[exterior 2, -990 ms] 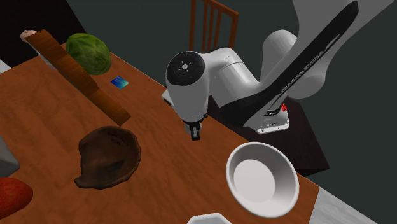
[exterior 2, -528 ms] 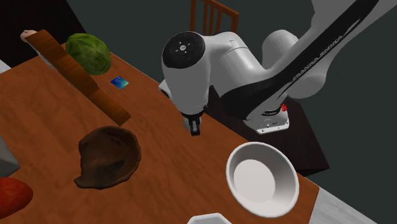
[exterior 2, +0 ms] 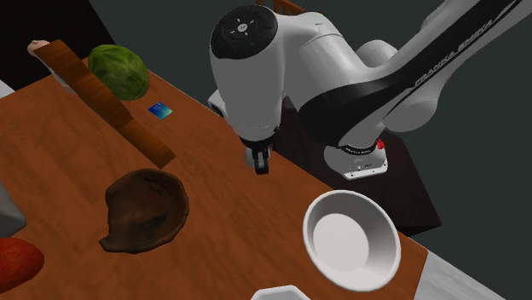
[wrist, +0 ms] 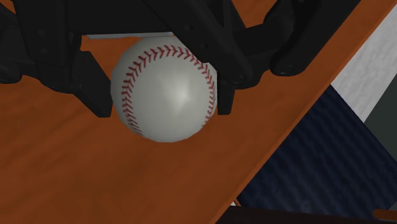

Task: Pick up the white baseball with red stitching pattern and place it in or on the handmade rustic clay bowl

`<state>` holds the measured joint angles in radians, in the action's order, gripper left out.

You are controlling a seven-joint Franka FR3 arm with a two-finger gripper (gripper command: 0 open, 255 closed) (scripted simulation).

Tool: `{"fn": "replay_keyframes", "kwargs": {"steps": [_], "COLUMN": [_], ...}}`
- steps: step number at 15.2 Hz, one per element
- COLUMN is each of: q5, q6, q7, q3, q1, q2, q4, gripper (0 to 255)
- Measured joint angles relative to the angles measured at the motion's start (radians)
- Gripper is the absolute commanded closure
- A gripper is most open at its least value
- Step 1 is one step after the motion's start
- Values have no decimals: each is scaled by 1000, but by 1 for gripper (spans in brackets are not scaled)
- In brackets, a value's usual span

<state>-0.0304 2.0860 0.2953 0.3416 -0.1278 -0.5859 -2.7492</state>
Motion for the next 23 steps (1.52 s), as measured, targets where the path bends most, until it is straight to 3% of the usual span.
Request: {"fn": "replay_keyframes", "kwargs": {"steps": [16, 23], "q5": [7, 58], "q6": [-247, -205], "q7": [-39, 9], "q3": [-41, 6], "q1": [-2, 52], "q2": [-94, 176], "q4": [156, 379], "gripper": [255, 255]}}
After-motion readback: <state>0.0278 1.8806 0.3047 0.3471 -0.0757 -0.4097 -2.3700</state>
